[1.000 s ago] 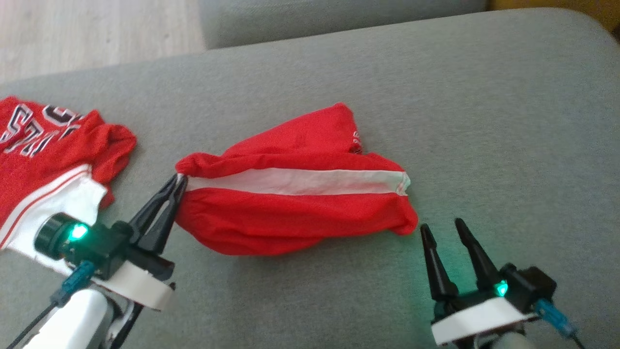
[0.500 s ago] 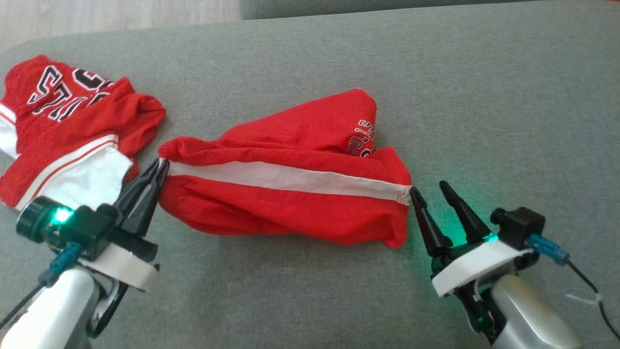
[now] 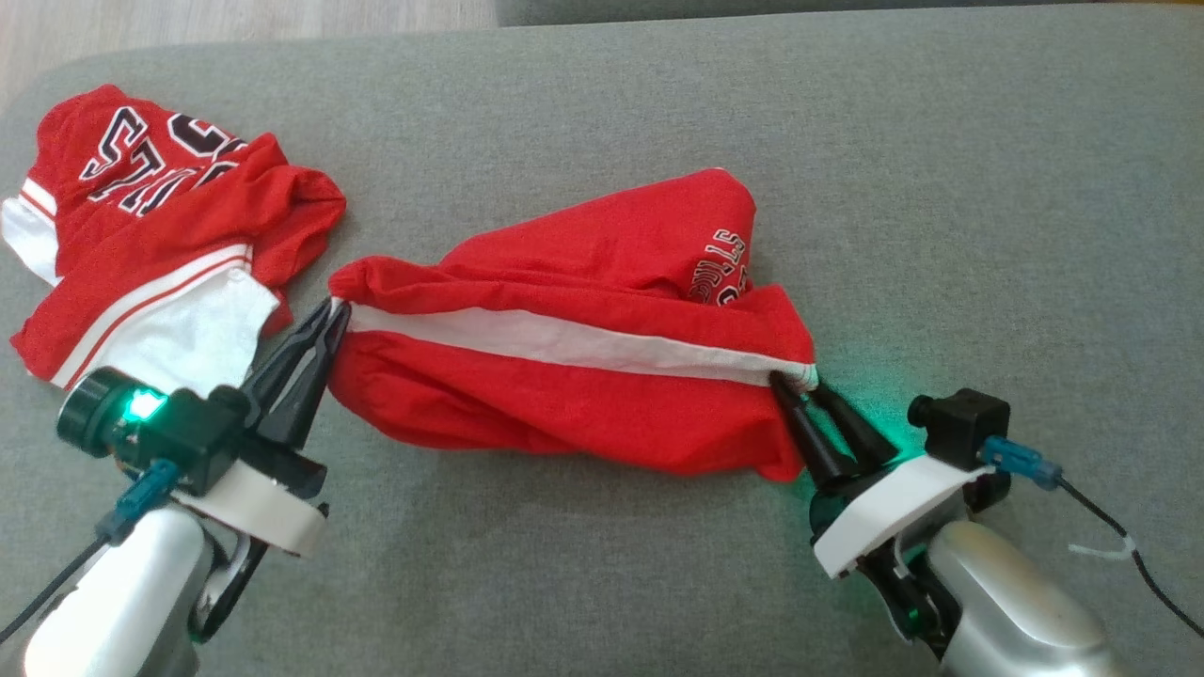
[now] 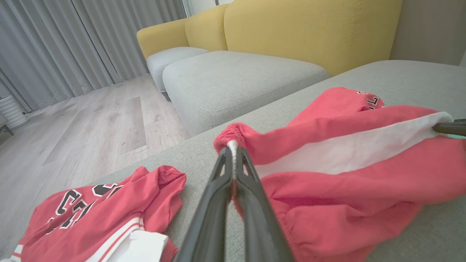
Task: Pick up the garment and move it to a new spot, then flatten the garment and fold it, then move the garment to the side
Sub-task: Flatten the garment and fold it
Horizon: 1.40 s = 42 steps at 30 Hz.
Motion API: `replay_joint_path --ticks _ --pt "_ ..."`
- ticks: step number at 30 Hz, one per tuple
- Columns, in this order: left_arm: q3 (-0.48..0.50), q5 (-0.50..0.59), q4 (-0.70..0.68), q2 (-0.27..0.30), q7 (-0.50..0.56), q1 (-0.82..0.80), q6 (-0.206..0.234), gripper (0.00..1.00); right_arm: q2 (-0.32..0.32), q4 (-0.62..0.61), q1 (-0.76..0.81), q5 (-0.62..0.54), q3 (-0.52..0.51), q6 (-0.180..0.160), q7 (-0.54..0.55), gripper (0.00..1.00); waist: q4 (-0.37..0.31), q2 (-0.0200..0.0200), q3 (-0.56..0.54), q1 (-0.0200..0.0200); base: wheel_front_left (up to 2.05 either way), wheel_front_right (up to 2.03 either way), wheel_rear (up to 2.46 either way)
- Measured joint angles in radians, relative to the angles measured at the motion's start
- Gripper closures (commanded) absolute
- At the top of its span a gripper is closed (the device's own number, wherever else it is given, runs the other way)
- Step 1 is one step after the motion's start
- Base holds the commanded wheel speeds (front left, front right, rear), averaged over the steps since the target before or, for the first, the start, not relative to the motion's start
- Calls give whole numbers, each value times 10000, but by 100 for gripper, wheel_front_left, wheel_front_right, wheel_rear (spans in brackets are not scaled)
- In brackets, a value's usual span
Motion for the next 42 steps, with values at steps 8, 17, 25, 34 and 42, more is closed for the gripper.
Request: replay_joint_path --ticks 8,17,25,34,42 --pt "-244 180 -17 -17 -142 -483 -226 100 -119 -617 -288 -157 -1185 0 2 100 -56 0 176 -1 0 0 0" --pt "-1586 334 -201 -389 387 -4657 -662 100 -1005 -1323 -3148 -1323 -3829 0 2 100 -639 0 875 0 0 0 0" --pt "-2709 73 1034 -1586 -539 -9906 -662 100 -1942 -1733 -6322 -2525 -5783 0 -15 100 -1357 0 1820 1 0 0 0" --pt "-1728 635 31 -1923 -715 -8041 -656 100 -1758 -3246 -4746 -3047 -6238 0 -29 100 -1788 0 2123 0 0 0 0" --pt "-1200 892 -100 -1998 -704 -2592 -644 100 -723 -3463 -431 -3060 -6008 0 46 100 -1545 0 1817 -1 0 0 0"
